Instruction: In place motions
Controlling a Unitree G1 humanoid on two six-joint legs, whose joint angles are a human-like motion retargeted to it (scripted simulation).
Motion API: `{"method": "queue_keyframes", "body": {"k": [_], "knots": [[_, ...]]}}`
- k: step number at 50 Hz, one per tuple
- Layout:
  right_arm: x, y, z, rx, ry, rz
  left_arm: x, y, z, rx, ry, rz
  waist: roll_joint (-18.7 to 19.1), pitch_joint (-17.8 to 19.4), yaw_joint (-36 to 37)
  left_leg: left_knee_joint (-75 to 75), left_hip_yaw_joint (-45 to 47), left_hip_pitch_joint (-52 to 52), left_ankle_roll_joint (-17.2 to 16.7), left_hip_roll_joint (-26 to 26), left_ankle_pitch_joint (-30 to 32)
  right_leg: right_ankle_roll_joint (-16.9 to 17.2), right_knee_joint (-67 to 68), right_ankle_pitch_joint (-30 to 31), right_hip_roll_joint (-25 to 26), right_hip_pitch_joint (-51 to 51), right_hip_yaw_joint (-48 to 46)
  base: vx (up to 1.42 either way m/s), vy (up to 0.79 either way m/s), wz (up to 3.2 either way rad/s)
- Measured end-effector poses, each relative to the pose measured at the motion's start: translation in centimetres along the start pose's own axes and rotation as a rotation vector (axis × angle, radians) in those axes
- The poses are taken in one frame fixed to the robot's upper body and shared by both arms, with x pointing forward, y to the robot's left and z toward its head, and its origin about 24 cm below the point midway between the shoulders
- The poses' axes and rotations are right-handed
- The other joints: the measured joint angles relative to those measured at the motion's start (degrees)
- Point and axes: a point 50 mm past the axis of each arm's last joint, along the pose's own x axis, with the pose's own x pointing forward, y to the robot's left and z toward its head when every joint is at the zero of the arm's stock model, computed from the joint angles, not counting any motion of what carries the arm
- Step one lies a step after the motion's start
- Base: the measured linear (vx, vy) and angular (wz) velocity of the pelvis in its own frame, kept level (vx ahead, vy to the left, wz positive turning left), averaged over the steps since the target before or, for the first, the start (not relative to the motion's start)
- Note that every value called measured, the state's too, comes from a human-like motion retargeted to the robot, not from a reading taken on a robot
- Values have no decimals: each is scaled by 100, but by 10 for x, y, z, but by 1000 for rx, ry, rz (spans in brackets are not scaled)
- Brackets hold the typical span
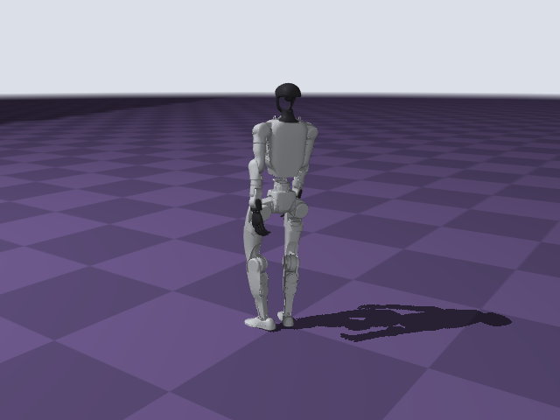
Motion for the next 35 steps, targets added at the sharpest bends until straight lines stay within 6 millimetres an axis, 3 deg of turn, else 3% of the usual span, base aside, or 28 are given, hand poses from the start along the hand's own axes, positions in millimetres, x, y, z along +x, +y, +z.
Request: {"method": "queue_keyframes", "body": {"k": [2, 5, 13, 15, 20, 22, 25, 30, 35], "knots": [[0, -1, -15, -11, 41, -15, 0, 1, 2, -42, -4, 4, 116, -83, 5, -662, -52, 199, 22, -98, -250, 25, -9, -1, 147, -6, 75, 29, -18, -29], [-1, -2, -40, -19, 102, -34, -1, -2, 12, -81, -12, -5, 204, -248, -264, -1212, -97, 256, 7, -112, -36, 92, 30, -21, 152, -92, -87, 19, -17, 35], [-11, -2, -117, 70, 243, -85, -13, -13, 88, 61, -133, 26, 62, 7, -246, -1486, -14, 430, 251, -278, 22, 275, 831, -166, -95, -242, -123, 22, -18, 7], [-16, -1, -133, 81, 304, -107, -18, -30, 113, 49, -193, -32, 74, 134, -254, -1493, 26, 474, 305, -251, 5, 344, 1313, 124, -135, -426, -106, 20, -11, -53], [-27, -5, -160, 190, 391, -132, -52, -76, 199, -58, -533, -197, 286, 422, -315, -1550, 392, 435, 358, 42, -54, 896, 3486, 1922, -396, -1660, -108, 2, -5, -68], [-32, -6, -171, 220, 426, -136, -72, -84, 229, -50, -657, -237, 499, 439, -621, -1588, 340, 337, 389, 205, -39, 629, 4559, 1740, -445, -2296, -169, 0, 0, 0], [-38, -7, -182, 261, 471, -144, -103, -84, 266, 0, -798, -245, 603, 518, -1021, -1627, 259, 211, 430, 304, 19, 155, 5743, 1329, -958, -2908, -656, -3, 0, 13], [-47, 4, -205, 323, 533, -150, -128, -92, 290, 47, -910, -232, 794, 367, -1244, -1561, 73, -102, 456, 486, 67, 477, 6212, 1185, -544, -3664, -284, 2, -8, 14], [-45, 4, -203, 326, 530, -165, -132, -89, 293, 61, -929, -224, 750, 376, -1190, -1565, 263, -29, 370, 465, 51, 370, 5319, 1317, -396, -3136, -294, -2, 2, -30]]}}
